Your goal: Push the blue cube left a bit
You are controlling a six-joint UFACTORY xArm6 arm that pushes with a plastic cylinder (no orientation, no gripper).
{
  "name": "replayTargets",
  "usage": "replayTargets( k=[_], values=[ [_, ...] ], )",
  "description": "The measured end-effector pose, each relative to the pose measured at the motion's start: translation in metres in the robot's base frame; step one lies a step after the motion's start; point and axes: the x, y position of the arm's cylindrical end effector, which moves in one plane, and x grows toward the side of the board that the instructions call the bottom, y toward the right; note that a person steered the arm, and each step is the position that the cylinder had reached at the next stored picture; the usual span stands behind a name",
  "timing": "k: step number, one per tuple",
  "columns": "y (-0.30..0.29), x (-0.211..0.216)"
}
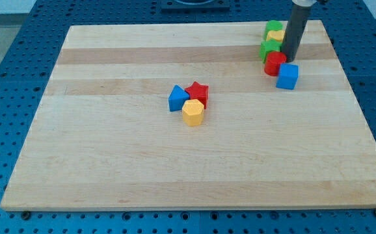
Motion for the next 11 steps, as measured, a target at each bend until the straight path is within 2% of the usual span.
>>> replayTargets(
  k=[2,3,4,11],
  values=[
    [0.036,0.012],
    [0.042,0.045],
    [0.042,0.052],
    [0.008,0.055]
  ],
)
